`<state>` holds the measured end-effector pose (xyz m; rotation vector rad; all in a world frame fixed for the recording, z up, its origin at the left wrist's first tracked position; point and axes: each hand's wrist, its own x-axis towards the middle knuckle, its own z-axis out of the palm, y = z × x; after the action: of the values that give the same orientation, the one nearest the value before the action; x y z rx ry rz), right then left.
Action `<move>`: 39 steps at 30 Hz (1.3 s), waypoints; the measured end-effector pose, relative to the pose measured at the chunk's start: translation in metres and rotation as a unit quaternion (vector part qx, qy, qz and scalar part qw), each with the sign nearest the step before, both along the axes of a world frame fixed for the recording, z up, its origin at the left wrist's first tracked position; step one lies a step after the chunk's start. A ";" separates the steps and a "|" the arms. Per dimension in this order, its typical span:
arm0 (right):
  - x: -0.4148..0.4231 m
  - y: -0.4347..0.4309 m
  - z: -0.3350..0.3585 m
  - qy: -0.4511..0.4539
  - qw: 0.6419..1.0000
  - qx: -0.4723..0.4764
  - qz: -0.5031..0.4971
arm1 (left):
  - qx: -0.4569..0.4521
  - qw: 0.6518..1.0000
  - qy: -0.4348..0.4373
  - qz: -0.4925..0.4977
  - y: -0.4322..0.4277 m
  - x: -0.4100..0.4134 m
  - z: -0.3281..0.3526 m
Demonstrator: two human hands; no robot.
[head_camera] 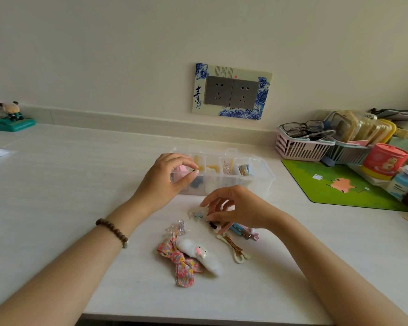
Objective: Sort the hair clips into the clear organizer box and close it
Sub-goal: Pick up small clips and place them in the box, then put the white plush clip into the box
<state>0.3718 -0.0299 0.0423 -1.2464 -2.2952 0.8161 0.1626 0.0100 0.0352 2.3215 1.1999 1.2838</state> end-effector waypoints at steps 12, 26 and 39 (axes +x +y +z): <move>0.012 0.000 0.018 0.163 0.983 0.039 -0.077 | 0.002 0.999 0.037 -0.030 0.002 0.005 -0.005; 0.013 -0.003 0.013 -0.016 0.999 0.033 0.000 | 0.024 0.998 0.050 -0.022 0.005 0.007 -0.010; 0.037 0.004 0.028 0.013 0.997 0.045 -0.057 | 0.040 0.997 0.063 -0.013 0.010 0.009 -0.015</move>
<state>0.4085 -0.0259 0.0703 -1.3053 -2.1926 0.6766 0.1712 0.0200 0.0202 2.5007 1.1716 1.2136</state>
